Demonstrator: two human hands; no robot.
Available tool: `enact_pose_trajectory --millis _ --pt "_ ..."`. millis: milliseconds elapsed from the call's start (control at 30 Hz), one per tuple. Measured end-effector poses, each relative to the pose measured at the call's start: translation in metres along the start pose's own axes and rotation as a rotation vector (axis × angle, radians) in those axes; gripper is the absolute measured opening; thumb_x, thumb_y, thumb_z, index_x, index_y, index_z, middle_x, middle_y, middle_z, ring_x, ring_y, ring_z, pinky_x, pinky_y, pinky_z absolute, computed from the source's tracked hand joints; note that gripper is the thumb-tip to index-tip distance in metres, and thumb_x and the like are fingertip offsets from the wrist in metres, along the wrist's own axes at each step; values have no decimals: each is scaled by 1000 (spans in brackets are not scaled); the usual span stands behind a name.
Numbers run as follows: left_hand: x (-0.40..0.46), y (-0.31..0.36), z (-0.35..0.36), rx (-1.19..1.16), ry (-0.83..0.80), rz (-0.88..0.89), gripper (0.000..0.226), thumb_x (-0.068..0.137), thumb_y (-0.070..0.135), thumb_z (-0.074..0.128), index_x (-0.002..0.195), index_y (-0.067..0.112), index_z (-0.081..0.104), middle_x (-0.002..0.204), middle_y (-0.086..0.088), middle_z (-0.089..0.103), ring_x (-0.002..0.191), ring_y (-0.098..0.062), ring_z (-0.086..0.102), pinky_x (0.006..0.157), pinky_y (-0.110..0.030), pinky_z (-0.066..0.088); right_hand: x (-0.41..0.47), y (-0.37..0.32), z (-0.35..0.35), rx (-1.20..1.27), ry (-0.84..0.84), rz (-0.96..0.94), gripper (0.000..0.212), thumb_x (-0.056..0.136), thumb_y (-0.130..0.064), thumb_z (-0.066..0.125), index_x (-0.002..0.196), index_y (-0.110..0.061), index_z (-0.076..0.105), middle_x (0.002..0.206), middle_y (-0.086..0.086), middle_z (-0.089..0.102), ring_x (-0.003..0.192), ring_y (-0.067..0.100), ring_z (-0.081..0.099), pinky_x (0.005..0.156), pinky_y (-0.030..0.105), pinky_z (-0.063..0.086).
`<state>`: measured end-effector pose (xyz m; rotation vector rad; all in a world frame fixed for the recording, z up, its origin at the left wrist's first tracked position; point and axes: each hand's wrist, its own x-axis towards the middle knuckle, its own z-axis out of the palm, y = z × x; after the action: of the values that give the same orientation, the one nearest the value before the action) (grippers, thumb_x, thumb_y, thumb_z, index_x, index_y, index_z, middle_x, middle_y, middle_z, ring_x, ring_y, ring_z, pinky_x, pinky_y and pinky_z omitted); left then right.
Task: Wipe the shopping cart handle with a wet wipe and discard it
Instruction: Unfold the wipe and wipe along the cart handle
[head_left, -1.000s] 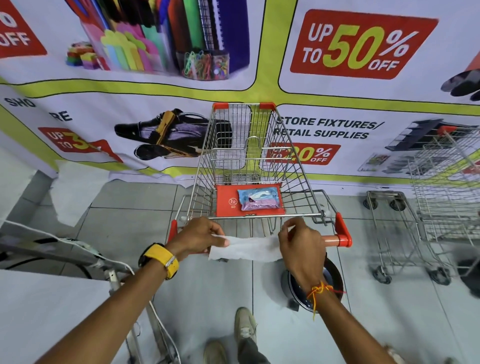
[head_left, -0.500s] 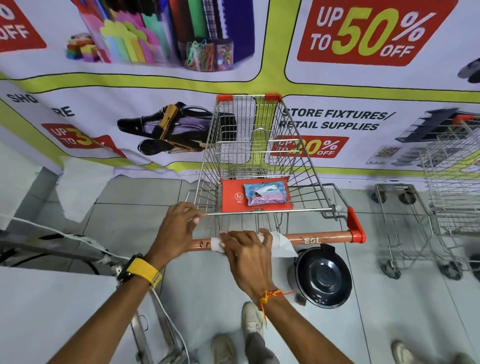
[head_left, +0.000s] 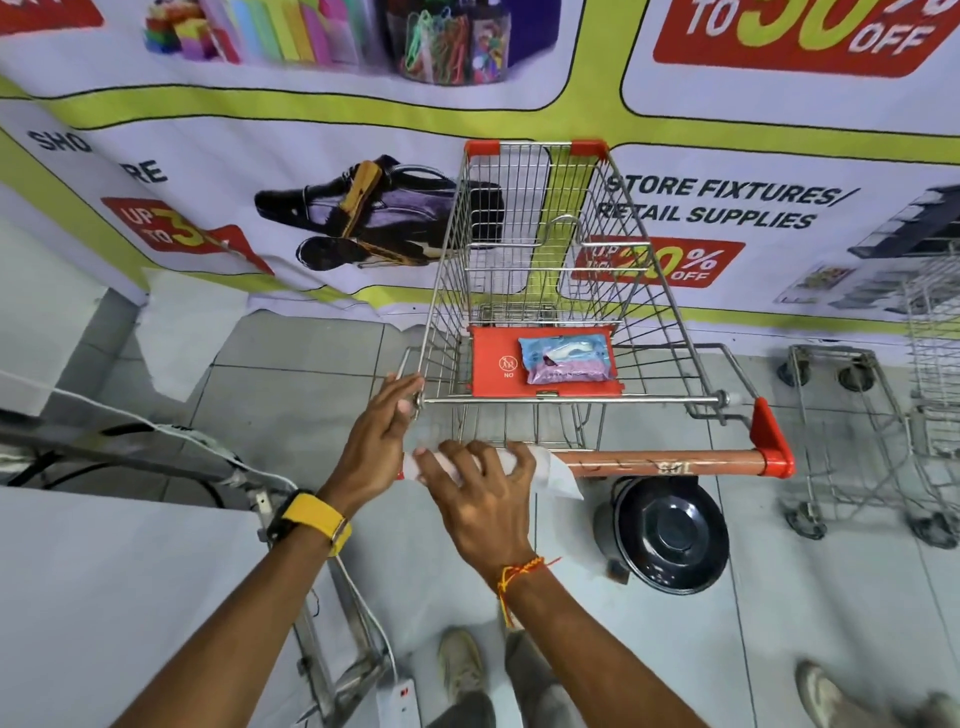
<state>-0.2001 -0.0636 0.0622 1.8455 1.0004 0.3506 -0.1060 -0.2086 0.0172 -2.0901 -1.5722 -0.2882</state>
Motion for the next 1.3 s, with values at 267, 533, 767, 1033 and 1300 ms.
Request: enact_pose_trajectory --millis 267,533,767,1033,1300 --pt "0 -12 2 137 -8 91 59 101 51 23 145 19 48 149 14 38 151 -12 14 125 -47 15 -22 82 -22 -66 136 -100 33 88 -26 77 121 -23 75 114 5 79 105 30 67 95 46 44" --pt "4 -9 2 237 33 121 41 105 15 33 142 14 51 154 -3 45 150 -12 14 125 -47 13 -55 238 -101 40 179 61 29 96 -13 59 121 -18 72 116 10 77 106 31 68 105 37 40" --pt "6 -7 8 307 18 133 45 104 23 30 145 9 46 157 -7 41 153 -20 10 125 -49 9 -50 206 -79 101 321 262 26 101 -17 55 107 -9 78 112 11 80 113 29 69 109 46 43" --pt "9 -11 6 408 7 96 46 106 23 31 150 14 38 162 -5 32 155 -26 4 123 -52 7 -17 66 -23 215 184 142 24 95 -11 60 109 -10 79 122 7 78 118 27 70 112 38 41" --pt "8 -18 -12 366 -40 100 95 84 78 0 155 21 27 165 7 15 154 -17 -3 122 -48 -2 1 -10 14 263 85 -7 27 91 -9 69 118 -8 74 127 9 74 120 32 66 102 43 46"
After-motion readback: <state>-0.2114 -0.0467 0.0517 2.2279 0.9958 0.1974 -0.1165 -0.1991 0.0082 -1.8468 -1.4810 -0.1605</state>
